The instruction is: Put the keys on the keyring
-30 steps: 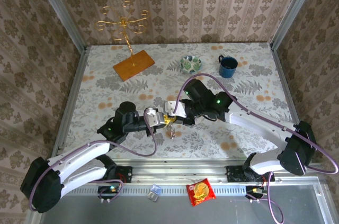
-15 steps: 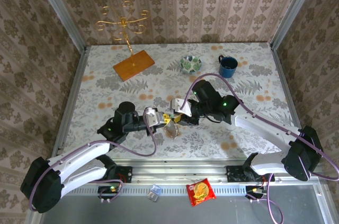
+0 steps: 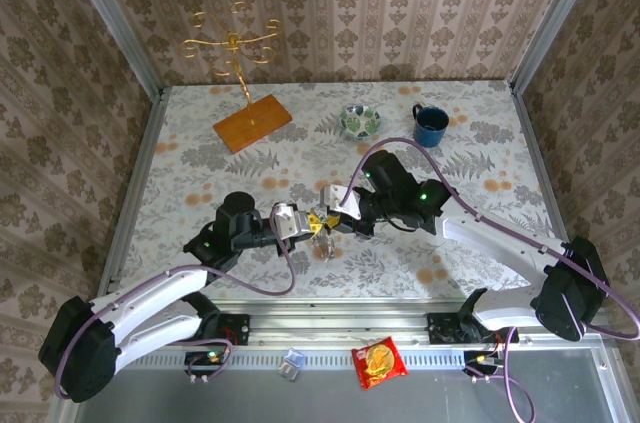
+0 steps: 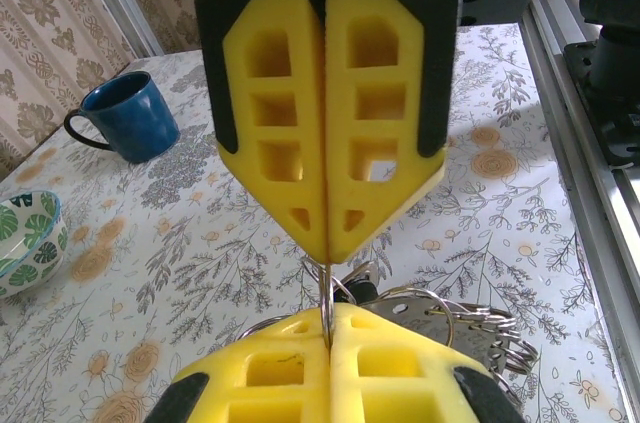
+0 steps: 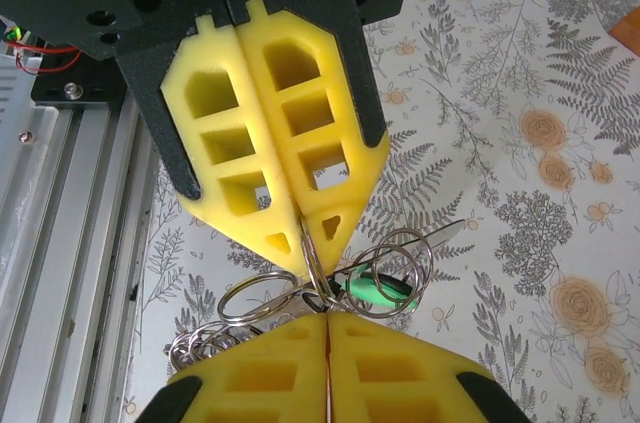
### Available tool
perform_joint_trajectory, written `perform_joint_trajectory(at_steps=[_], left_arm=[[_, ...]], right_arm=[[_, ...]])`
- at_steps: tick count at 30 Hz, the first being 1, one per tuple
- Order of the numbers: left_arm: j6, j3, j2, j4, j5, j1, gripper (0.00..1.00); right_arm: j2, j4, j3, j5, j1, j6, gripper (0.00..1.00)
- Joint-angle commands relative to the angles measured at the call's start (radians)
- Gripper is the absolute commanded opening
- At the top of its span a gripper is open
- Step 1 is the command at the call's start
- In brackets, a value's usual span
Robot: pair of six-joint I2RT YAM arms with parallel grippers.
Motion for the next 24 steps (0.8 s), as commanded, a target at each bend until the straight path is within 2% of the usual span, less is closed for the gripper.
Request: perform_joint_trajectory(at_steps=[1,6,10,17,24], left_arm=[[-0.013,-0.008,-0.016,0.064,0.031,0.003,0.00],[-0.019,-0.008,-0.018,0.070,0.070,0.002,0.00],[-0.015,-0.008,-0.019,0.064,0.073,0.002,0.00],[-0.003,-0.004,-0.013,0.060,0.089,0.004,0.00],[0.000,0.002,-0.005,0.064,0.095,0.005,0.00]], right_arm=[[0.019,-0.018,-0.006,-0.018,-0.007,-0.020,0.05],[0.026,-0.017,-0.006,-0.022,-0.008,-0.021,0.03],[-0.022,0.030,-0.033,-0.015,-0.022,-0.009,0.16],[-0.058,0.058,-0.056,0.005,-0.028,-0.062,0.32],[-0.014,0.028,-0.017,-0.050,-0.026,-0.073,0.32]])
